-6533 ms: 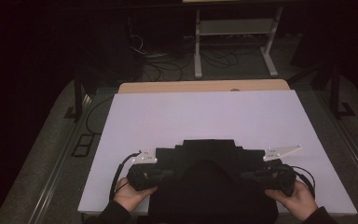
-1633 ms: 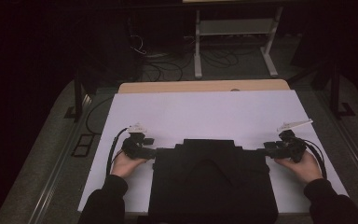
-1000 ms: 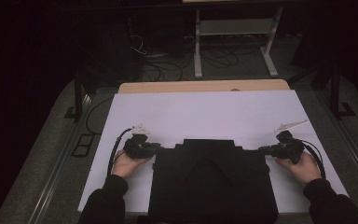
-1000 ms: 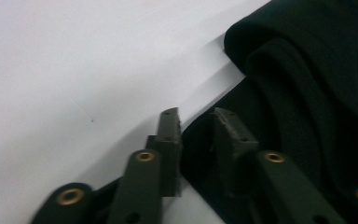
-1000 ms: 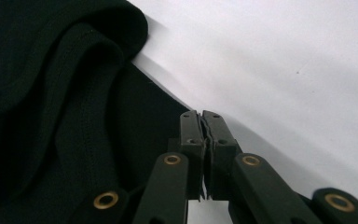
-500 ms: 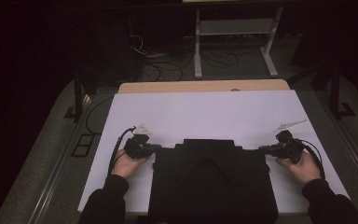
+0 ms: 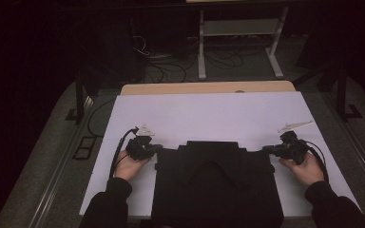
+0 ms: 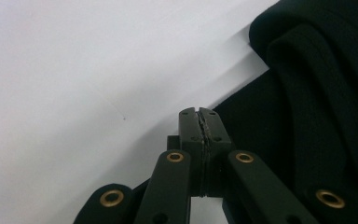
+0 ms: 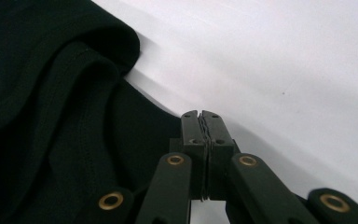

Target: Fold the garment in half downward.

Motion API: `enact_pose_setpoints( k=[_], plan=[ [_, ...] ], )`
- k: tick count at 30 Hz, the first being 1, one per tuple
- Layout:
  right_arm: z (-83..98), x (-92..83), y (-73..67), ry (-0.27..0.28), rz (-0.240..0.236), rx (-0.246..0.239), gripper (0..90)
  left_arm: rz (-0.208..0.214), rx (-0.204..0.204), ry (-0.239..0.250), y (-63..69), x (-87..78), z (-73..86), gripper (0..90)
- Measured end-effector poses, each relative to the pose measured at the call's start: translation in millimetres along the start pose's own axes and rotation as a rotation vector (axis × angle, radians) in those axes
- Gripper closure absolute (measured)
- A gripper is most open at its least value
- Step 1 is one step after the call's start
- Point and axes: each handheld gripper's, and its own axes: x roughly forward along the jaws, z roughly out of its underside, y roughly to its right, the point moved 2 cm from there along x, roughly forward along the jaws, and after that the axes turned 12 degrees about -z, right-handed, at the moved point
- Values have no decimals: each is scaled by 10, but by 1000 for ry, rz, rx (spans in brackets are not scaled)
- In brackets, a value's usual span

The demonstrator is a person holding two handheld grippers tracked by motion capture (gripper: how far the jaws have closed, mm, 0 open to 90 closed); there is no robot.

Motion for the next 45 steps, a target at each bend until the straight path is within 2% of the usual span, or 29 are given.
enact_pose_setpoints(
  k=[7,17,28,33,45],
  plan=[
    [-41,25,29,-1,8,0,879,-1,-4,15,-67,6,-53,886],
    [-163,49,68,2,13,-9,879,-8,12,24,-107,-2,-143,886],
    [-323,56,122,14,23,-20,879,-57,1,57,-205,-76,-244,887],
    [-420,57,151,32,29,-18,879,-66,-19,54,-278,-67,-270,887],
    [-589,67,261,69,17,2,879,-86,-12,52,-398,-80,-444,887]
  ],
)
